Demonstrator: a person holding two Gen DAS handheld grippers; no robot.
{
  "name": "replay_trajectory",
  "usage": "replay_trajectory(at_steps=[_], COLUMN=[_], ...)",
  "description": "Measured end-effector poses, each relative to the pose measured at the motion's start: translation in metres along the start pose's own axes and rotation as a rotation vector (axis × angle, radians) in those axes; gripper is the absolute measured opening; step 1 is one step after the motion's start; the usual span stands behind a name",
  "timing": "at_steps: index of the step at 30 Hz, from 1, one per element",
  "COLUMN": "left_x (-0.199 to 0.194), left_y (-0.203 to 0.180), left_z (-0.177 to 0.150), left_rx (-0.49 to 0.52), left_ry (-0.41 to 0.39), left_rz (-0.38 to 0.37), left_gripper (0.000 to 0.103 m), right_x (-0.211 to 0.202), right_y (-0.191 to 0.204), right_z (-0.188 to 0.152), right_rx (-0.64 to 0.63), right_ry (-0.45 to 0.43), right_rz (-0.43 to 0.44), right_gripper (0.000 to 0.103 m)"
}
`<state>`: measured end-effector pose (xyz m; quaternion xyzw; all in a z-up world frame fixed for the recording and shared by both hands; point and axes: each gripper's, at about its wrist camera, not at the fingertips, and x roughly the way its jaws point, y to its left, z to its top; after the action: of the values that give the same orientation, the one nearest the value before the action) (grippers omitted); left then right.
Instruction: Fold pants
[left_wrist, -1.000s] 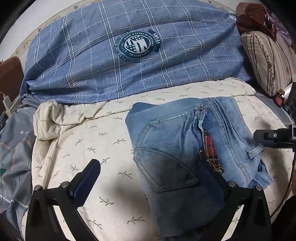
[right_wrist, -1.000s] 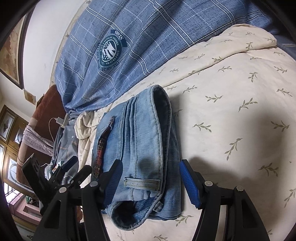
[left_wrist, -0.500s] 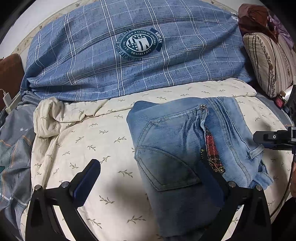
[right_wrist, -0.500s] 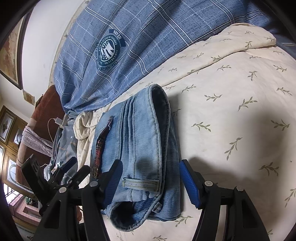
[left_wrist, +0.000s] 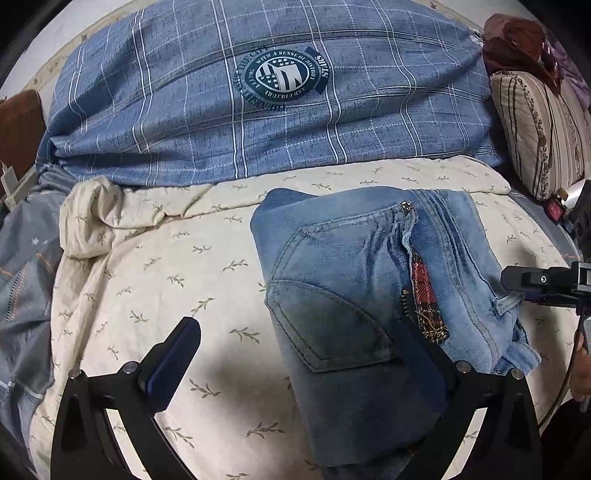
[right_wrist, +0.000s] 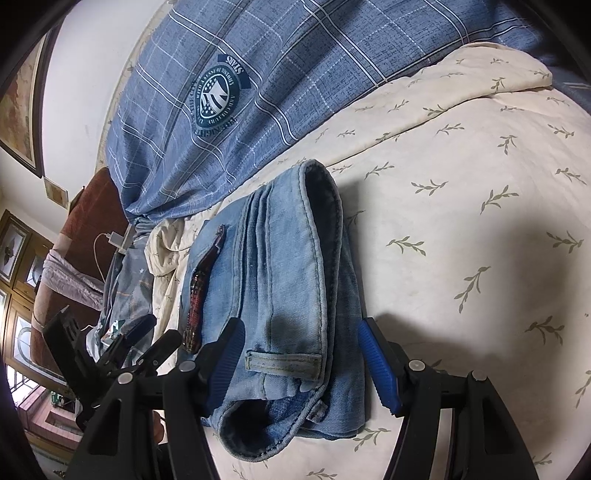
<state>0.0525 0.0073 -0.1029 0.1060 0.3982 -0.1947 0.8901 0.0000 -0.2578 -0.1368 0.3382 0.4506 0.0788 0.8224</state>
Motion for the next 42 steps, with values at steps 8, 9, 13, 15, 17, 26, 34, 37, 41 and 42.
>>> replay_trajectory(at_steps=[8, 9, 13, 15, 17, 26, 34, 37, 41, 42], left_x=[0.005, 0.006, 0.012, 0.016, 0.021, 0.048, 0.068, 0.070, 0.068, 0.068], left_y=[0.014, 0.018, 0.027, 0.028, 0.028, 0.033, 0.039, 0.038, 0.031, 0.029], left_z=[0.002, 0.002, 0.002, 0.002, 0.001, 0.001, 0.009, 0.012, 0.017, 0.017], left_rx=[-0.090, -0.111, -0.159, -0.172, -0.185, -0.273, -0.292, -0.289, -0.271, -0.260], left_ry=[0.037, 0.047, 0.074, 0.098, 0.120, 0.231, 0.249, 0.237, 0.230, 0.228], left_rz=[-0.080, -0.101, -0.182, -0.230, -0.273, -0.455, -0.545, -0.565, -0.599, -0.593], left_gripper=[0.103, 0.103, 0.103, 0.103, 0.103, 0.103, 0.103, 0.102, 0.102, 0.102], right_x=[0.001, 0.002, 0.006, 0.009, 0.011, 0.021, 0.040, 0.047, 0.053, 0.054], right_y=[-0.005, -0.007, -0.011, -0.015, -0.019, -0.028, -0.018, -0.014, -0.005, -0.002], right_z=[0.000, 0.000, 0.001, 0.002, 0.003, 0.011, 0.021, 0.025, 0.024, 0.023], right_rx=[0.013, 0.018, 0.043, 0.063, 0.088, 0.135, 0.088, 0.091, 0.086, 0.076], right_ry=[0.013, 0.018, 0.035, 0.045, 0.055, 0.096, 0.166, 0.175, 0.160, 0.158], right_rz=[0.000, 0.002, 0.017, 0.041, 0.079, 0.184, 0.257, 0.278, 0.273, 0.259], right_gripper=[0.067, 0.067, 0.067, 0.068, 0.070, 0.072, 0.073, 0.073, 0.073, 0.071])
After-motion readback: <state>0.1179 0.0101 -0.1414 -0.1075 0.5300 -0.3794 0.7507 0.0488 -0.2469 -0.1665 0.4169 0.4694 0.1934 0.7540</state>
